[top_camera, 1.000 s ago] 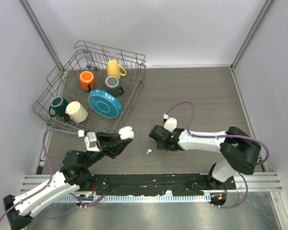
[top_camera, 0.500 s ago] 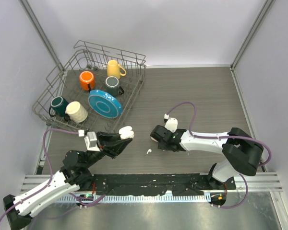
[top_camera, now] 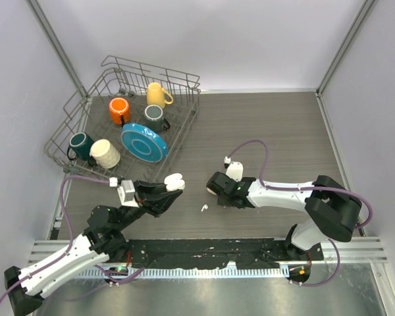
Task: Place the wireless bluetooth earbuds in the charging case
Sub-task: Pick up the earbud from the center of the board.
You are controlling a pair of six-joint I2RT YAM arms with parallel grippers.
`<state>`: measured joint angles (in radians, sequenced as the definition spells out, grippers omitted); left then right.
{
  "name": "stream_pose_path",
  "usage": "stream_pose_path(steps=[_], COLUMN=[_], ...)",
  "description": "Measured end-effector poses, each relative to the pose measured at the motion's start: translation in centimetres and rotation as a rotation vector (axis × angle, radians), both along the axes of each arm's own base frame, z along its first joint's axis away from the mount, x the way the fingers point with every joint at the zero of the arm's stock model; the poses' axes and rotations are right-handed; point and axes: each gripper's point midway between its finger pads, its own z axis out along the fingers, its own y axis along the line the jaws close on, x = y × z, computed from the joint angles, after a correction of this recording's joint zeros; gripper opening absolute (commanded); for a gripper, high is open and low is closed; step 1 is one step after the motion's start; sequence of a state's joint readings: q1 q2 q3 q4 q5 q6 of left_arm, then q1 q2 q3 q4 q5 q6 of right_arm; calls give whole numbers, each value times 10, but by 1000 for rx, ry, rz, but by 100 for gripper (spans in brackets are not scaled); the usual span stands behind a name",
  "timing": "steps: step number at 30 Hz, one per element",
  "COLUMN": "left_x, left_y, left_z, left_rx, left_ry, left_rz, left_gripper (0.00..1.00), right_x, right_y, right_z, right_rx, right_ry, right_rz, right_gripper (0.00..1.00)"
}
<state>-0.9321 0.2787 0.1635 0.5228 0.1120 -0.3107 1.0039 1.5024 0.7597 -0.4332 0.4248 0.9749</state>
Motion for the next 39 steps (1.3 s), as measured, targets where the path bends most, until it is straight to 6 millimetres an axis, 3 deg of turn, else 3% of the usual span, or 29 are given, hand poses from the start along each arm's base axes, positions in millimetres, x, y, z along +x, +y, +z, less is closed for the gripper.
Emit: stream_pose_path(steps=[13,19,26,29,33,39], left_x=[0,0,1,2,2,4], left_y=[-1,-1,0,0,-1,-3], left_z=[0,0,0,-1,-2,-4], left_rx=[-1,0,-2,-1,2,9], left_ry=[3,5,7,8,10,15], left_rz=[-2,-1,5,5,5,5], left_gripper=[0,0,0,0,0,0], right_x=[0,0,-1,-3,2,6], right_y=[-1,-1,-2,-5,-3,1], right_z=[0,0,1,4,31,98], right_rx=[1,1,6,6,49,139], right_ry=[1,1,3,-2,-77,-303], right_rz=[-1,-1,3,15,36,71], right_gripper=[27,19,1,1,1,1])
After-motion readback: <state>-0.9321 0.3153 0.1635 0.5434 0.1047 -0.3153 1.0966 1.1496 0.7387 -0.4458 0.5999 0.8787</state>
